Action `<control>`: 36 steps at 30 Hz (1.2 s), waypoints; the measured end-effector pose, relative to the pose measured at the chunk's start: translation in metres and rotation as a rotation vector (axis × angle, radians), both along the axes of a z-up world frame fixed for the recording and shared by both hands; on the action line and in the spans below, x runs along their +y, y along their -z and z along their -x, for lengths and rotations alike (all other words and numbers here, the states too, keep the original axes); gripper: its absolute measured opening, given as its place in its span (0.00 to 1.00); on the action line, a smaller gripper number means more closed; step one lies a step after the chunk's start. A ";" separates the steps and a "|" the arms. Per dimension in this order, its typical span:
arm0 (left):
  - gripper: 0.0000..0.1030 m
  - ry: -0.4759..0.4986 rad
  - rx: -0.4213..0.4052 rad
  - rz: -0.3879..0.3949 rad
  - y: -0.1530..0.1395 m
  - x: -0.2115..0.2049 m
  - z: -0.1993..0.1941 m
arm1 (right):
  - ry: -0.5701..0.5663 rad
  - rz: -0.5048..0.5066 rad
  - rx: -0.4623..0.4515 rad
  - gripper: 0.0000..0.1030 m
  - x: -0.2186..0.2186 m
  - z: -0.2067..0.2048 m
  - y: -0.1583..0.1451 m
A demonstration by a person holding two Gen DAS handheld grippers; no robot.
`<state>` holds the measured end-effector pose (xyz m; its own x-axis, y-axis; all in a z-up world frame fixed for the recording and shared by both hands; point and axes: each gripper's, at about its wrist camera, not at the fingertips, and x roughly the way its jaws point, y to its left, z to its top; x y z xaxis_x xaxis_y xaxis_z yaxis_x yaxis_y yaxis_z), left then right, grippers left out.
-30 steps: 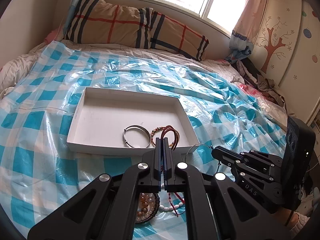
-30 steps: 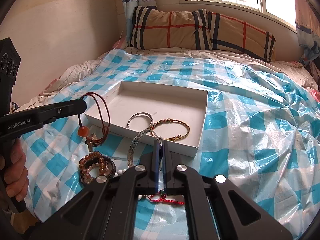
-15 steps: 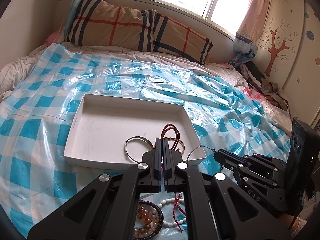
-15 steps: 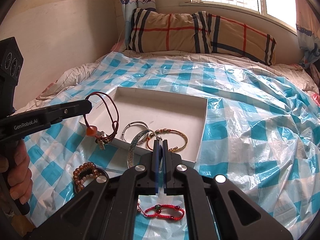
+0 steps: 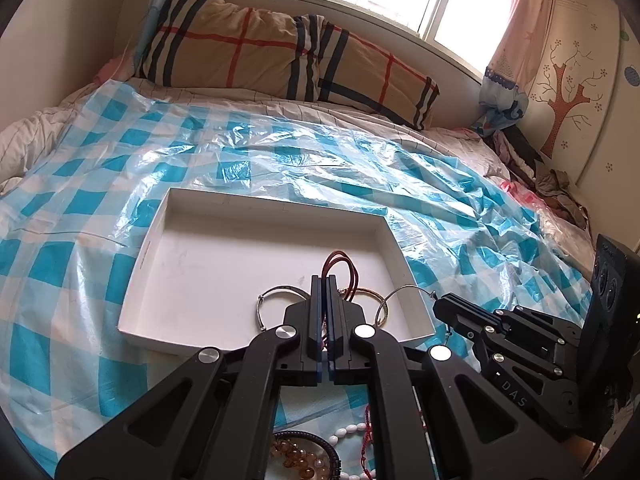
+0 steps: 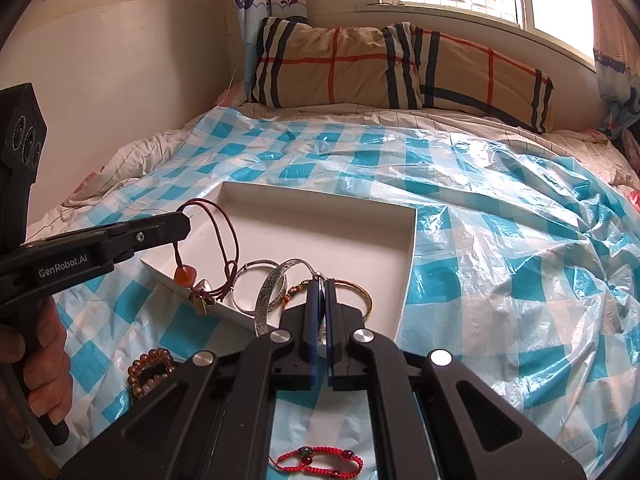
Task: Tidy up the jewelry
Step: 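Lower both bracelets into the tray and open both tools, then withdraw both open tools from the tray toward the amber bead bracelet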
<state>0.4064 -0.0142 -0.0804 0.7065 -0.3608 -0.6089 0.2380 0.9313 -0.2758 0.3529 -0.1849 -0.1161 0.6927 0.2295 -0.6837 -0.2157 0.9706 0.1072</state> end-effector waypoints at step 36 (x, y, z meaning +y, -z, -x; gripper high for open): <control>0.41 -0.143 0.041 -0.192 0.013 0.001 0.036 | 0.057 -0.075 0.119 0.04 -0.023 0.030 0.013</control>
